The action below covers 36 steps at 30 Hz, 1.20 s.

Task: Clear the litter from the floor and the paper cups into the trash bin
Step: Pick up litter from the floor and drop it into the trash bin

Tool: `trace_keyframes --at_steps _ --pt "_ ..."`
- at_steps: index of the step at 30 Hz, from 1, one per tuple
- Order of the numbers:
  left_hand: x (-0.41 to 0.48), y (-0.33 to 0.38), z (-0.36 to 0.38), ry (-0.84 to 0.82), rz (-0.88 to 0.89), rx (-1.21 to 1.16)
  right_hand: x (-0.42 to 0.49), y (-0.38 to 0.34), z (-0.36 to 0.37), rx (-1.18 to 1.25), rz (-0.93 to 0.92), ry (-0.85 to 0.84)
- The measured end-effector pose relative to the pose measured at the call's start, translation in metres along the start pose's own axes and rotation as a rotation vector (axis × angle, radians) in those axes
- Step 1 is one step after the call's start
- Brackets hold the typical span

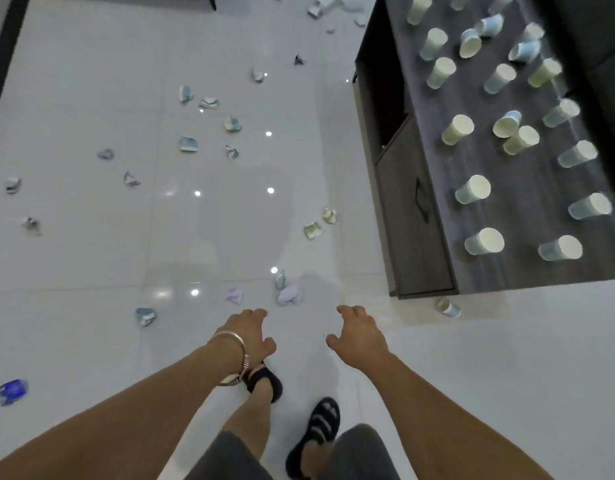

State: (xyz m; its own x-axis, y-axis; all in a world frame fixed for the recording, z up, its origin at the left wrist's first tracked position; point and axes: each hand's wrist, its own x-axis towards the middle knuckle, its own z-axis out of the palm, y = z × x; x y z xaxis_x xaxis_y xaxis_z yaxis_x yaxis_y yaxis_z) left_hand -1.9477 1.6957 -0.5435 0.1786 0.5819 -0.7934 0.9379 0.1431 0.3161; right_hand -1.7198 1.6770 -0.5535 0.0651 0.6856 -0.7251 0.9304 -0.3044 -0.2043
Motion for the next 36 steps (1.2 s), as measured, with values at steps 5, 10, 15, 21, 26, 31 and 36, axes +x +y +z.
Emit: trace_keyframes --at_steps 5,10,15,21,26,31,36 --pt "0.087 -0.057 0.039 -0.044 -0.15 -0.137 0.119 -0.016 0.057 -0.052 -0.049 -0.111" --pt "0.198 -0.091 0.1 -0.078 -0.254 -0.31 0.251 0.01 0.121 -0.131 -0.042 -0.146" --pt "0.306 -0.106 0.163 -0.031 -0.29 -0.423 0.367 0.051 0.182 -0.261 -0.14 -0.12" --pt "0.399 -0.125 0.216 0.048 -0.316 -0.496 0.471 0.065 0.253 -0.253 -0.279 -0.121" --pt "0.418 -0.135 0.238 0.091 -0.358 -0.59 0.49 0.066 0.297 -0.165 -0.325 -0.136" --pt "0.399 -0.126 0.217 0.114 -0.433 -0.847 0.431 0.047 0.273 0.023 -0.452 -0.248" --pt "0.385 -0.11 0.164 0.018 -0.327 -1.065 0.385 0.017 0.22 0.127 -0.776 -0.188"
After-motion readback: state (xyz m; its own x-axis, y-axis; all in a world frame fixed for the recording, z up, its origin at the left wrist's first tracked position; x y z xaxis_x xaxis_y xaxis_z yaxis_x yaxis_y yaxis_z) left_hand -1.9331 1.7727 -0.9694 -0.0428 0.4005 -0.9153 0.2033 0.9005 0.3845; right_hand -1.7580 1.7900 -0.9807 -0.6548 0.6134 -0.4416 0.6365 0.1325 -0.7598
